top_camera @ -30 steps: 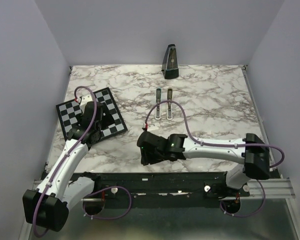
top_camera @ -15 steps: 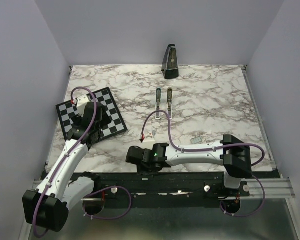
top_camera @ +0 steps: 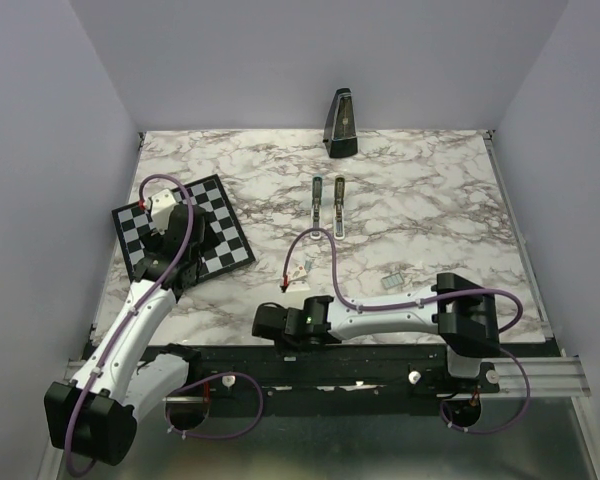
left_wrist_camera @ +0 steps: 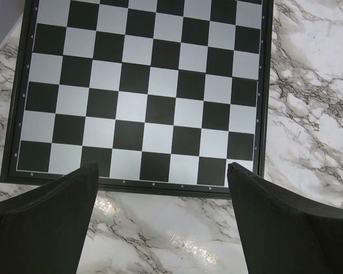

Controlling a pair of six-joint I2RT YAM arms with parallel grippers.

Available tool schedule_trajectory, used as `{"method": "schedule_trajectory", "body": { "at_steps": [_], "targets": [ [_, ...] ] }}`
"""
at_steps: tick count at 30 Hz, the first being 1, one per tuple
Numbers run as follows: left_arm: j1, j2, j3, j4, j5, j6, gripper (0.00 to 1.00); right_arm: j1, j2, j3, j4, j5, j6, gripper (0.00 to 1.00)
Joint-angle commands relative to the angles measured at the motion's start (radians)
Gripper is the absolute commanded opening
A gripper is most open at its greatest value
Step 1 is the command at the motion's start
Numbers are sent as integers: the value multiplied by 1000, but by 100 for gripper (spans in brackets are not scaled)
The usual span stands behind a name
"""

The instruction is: Unload the staples from the stapler

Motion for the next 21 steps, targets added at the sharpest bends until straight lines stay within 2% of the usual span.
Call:
{"method": "schedule_trajectory", "body": {
  "at_steps": [1, 8, 21],
  "targets": [
    [-37, 1, -2, -23, -61, -7, 99, 10, 71, 53, 6, 60, 2, 56],
    [-56, 18, 9, -23, -70, -7, 99, 10, 154, 84, -9, 61, 32, 55],
    [-66, -5, 2, -18, -75, -7, 99, 16, 149, 53, -34, 37, 89, 54]
  ]
}}
